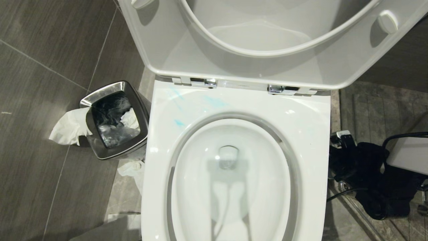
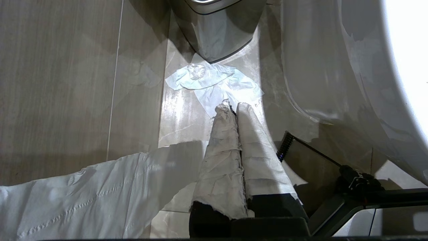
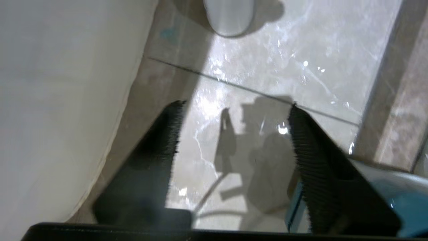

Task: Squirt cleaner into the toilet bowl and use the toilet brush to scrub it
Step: Pour in the cleaning agent

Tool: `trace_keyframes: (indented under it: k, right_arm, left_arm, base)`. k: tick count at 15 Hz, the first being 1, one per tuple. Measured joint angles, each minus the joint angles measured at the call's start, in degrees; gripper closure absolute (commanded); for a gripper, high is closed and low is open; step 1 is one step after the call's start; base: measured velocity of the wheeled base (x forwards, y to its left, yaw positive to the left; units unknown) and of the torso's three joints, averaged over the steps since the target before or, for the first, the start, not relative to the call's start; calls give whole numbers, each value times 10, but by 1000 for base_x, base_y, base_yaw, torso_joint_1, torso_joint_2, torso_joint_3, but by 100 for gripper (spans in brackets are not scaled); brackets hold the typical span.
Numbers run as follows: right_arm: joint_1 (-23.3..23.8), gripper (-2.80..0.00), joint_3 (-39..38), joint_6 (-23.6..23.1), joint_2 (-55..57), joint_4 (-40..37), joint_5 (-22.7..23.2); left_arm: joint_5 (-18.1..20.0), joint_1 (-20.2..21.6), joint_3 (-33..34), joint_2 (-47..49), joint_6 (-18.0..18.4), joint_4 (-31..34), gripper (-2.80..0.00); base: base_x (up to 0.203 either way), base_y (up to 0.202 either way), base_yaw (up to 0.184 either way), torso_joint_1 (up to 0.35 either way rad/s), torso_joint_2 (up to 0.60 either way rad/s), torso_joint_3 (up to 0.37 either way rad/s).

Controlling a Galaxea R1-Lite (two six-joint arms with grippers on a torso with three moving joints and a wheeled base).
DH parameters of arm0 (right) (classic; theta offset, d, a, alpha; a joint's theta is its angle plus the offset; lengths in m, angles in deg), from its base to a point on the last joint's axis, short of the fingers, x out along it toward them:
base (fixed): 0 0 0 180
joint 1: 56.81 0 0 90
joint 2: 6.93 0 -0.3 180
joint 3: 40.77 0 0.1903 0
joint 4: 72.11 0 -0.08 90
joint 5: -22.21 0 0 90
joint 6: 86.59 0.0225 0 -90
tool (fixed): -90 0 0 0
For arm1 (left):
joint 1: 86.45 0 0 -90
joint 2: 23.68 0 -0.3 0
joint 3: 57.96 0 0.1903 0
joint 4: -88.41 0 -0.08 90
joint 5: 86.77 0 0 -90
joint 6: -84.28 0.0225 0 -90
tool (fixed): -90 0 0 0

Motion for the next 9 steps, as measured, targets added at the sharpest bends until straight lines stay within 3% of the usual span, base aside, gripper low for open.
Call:
trace_keyframes:
  k: [9]
  right_arm:
    - [-2, -280, 53, 1, 20, 0, 1]
  left_arm:
    - [0, 0, 0, 0, 0, 0, 0]
  base:
    - [0, 0, 0, 0, 0, 0]
